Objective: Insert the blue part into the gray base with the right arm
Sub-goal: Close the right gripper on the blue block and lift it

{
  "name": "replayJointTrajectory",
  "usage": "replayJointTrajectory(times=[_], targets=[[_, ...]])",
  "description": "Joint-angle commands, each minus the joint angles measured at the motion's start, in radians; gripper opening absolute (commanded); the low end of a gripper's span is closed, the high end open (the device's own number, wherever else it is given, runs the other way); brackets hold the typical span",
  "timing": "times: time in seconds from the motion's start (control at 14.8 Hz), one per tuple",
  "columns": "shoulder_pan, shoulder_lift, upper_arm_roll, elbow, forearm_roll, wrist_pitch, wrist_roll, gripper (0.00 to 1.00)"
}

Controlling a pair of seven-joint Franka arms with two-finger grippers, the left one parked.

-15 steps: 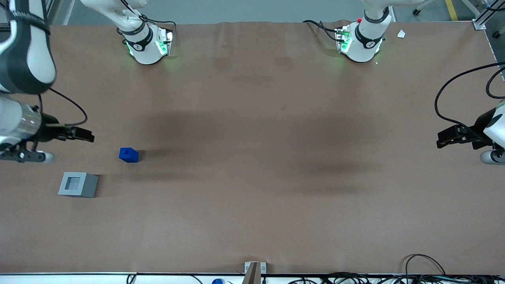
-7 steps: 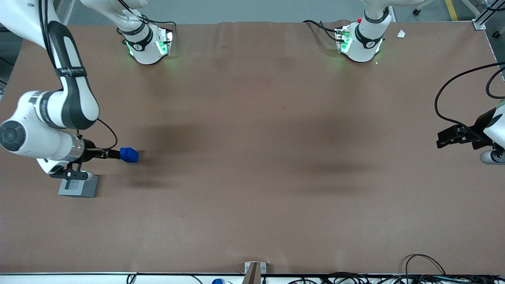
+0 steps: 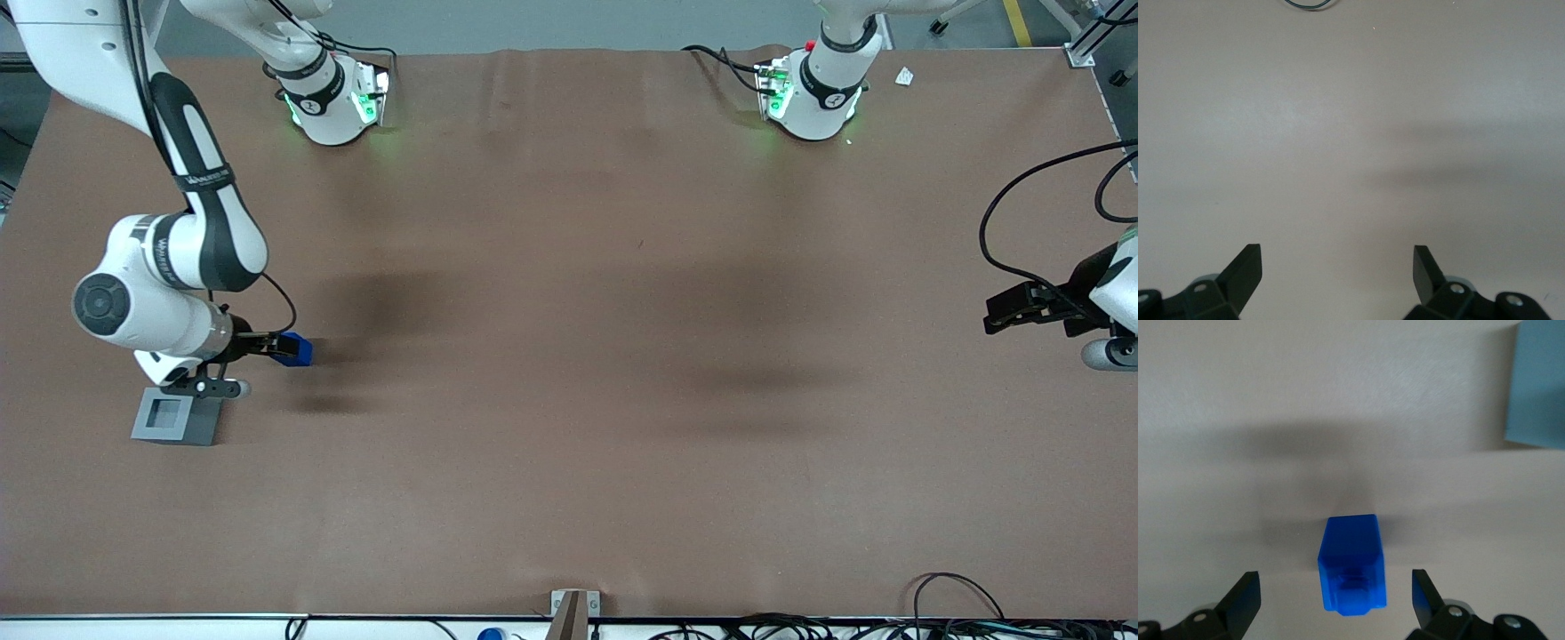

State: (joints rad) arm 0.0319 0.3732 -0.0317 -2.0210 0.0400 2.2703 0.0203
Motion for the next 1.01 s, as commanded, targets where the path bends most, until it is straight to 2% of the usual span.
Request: replayJointTrajectory(times=[0.0,0.27,0.95], targets=[[0.011,-0.031,0.000,-0.061,-0.011,0.040,0.003,1.00],[0.010,-0.030,0.000,-0.073,-0.052,0.040,0.001,0.97],[-0.007,0.021,-0.002,-0.071,-0.055,0.077,-0.003,0.72]])
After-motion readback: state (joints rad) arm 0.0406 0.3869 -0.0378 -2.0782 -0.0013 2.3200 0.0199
